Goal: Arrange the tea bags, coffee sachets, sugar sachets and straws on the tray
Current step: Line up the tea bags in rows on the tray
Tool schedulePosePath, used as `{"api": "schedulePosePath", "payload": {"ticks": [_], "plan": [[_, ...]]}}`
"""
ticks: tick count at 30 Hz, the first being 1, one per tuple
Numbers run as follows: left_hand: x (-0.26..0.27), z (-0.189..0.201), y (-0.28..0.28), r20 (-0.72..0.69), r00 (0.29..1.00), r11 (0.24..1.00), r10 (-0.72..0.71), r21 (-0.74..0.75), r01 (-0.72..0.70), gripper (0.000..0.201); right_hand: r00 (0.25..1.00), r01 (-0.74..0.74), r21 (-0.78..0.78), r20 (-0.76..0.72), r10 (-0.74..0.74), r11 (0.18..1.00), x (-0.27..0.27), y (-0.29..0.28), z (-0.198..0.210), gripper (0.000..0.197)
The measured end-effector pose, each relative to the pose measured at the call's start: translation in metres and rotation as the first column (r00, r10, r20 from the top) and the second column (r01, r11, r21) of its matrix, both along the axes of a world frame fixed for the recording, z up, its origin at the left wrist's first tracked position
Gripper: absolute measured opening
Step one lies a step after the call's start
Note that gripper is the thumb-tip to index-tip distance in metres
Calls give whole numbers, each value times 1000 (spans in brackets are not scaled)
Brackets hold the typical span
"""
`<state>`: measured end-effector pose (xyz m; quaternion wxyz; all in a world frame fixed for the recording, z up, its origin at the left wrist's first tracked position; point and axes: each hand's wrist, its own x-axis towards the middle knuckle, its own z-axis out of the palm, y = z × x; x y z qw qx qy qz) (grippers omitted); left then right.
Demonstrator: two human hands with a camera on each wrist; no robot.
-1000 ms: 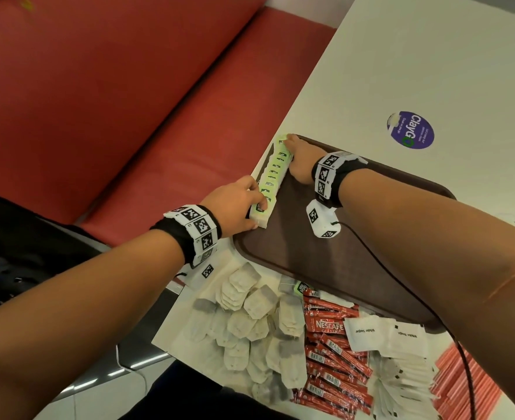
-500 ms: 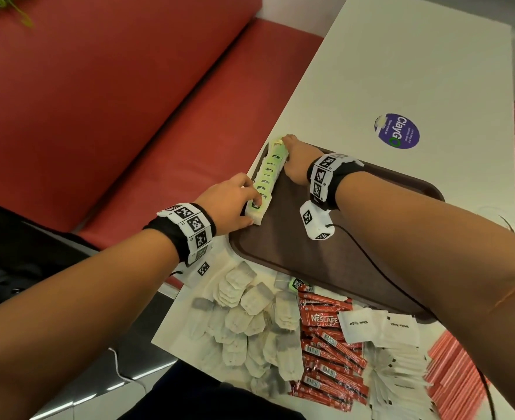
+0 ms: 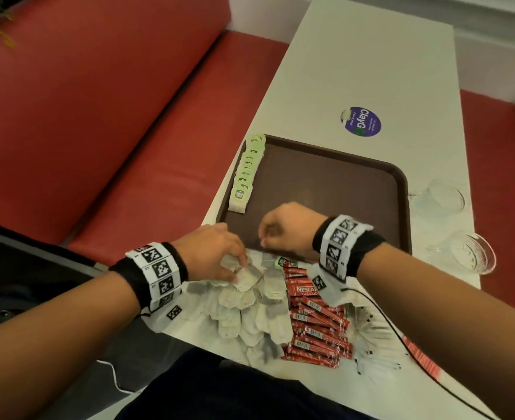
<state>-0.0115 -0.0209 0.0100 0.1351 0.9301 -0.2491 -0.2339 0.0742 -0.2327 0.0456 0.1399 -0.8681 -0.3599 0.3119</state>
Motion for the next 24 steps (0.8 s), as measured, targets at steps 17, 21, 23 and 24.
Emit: {"api": "schedulePosePath", "payload": {"ticks": [17, 21, 23, 24], "plan": [[-4, -1, -13, 151, 988, 998, -39, 56, 31, 25, 999, -31, -52, -26, 30, 998, -43, -25, -33, 4], [4, 10, -10, 153, 985, 992, 78, -107, -62, 17, 993, 117, 22, -21, -117, 993, -37, -22, -33, 16], [10, 15, -8, 133, 979, 981, 155, -142, -136, 14, 983, 184, 65, -28, -182, 981, -33, -19, -31, 16], [13, 17, -7, 140, 973, 975, 186, -145, -166, 13, 978, 209, 95, -28, -208, 973, -31, -17, -30, 14]]}}
